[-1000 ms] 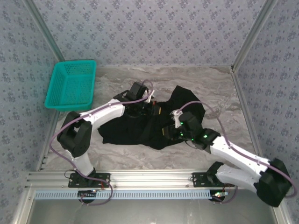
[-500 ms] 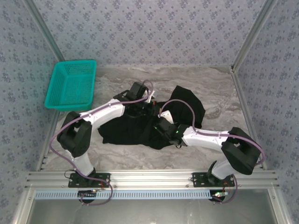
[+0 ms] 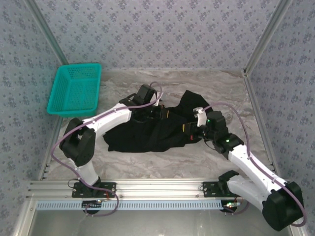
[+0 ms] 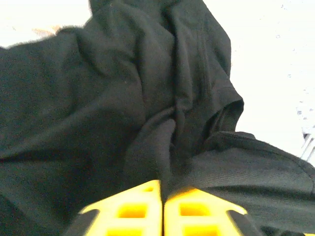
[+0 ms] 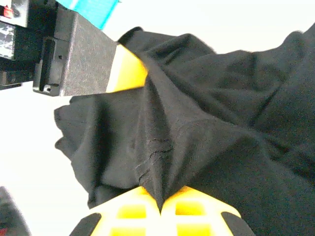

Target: Fold the inside-out t-shirt

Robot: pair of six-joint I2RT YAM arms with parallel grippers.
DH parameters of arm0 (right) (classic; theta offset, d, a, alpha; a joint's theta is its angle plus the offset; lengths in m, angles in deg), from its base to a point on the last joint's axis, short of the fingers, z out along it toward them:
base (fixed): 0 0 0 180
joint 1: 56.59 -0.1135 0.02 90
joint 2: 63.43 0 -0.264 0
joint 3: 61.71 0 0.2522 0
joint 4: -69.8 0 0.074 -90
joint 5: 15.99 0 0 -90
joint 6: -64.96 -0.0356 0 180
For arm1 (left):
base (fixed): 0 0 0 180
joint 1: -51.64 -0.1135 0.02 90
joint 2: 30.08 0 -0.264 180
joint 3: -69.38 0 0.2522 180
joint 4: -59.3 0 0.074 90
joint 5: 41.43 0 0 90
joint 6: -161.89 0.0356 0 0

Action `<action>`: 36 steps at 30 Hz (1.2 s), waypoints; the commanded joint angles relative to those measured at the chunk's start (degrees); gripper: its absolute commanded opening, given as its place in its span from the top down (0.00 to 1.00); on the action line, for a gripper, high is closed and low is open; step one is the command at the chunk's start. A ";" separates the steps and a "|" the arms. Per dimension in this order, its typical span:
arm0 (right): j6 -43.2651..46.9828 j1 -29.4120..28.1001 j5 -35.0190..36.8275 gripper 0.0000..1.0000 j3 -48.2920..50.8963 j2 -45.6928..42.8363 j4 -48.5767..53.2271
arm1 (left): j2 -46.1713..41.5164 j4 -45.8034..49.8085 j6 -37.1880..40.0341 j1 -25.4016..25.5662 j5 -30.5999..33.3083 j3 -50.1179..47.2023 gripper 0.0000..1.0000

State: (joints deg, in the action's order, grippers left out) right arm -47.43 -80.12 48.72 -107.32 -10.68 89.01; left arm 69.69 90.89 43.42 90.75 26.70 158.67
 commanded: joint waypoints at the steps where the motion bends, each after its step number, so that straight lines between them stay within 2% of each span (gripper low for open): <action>1: -7.52 3.68 -17.70 1.00 2.36 0.05 -10.54 | -2.38 1.00 1.65 -1.38 7.11 0.96 0.71; 6: -12.89 5.68 -17.11 1.00 2.59 2.71 -14.67 | -10.46 -1.84 3.66 0.21 7.45 -5.49 0.49; 9: -16.20 5.99 -16.74 1.00 2.99 3.71 -16.66 | -15.25 -3.08 8.42 4.23 6.41 -9.42 0.44; 12: -18.45 6.37 -17.24 1.00 3.00 4.38 -18.28 | -15.63 -1.89 11.98 8.58 3.96 -10.59 0.47; 16: -18.69 6.65 -17.84 1.00 2.45 4.25 -18.01 | -11.53 0.18 14.21 10.14 0.99 -9.70 0.46; 23: -15.39 7.00 -18.55 1.00 2.24 3.23 -13.99 | -7.22 1.15 16.32 10.57 7.62 -6.36 0.46; 27: -14.76 7.61 -18.72 1.00 2.51 2.07 -13.11 | -4.41 2.07 16.82 10.56 7.47 -4.64 0.50; 30: -14.53 8.27 -19.75 1.00 2.33 1.26 -12.87 | -2.42 3.01 17.72 10.58 10.12 -3.96 0.49; 33: -14.26 8.84 -20.17 1.00 2.06 0.89 -12.62 | 0.05 3.52 18.92 10.48 8.86 -2.51 0.49; 34: -14.24 9.02 -20.44 1.00 2.00 0.91 -12.66 | 0.90 3.44 19.06 10.60 7.39 -1.81 0.50; 36: -13.11 9.05 -20.22 1.00 1.73 0.65 -11.09 | 1.74 3.87 18.81 10.42 5.21 -0.11 0.64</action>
State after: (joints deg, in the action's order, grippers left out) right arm -62.93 -71.44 30.42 -104.55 -8.80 75.88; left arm 70.50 93.07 60.97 101.27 34.50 155.65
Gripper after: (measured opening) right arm 0.057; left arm 0.408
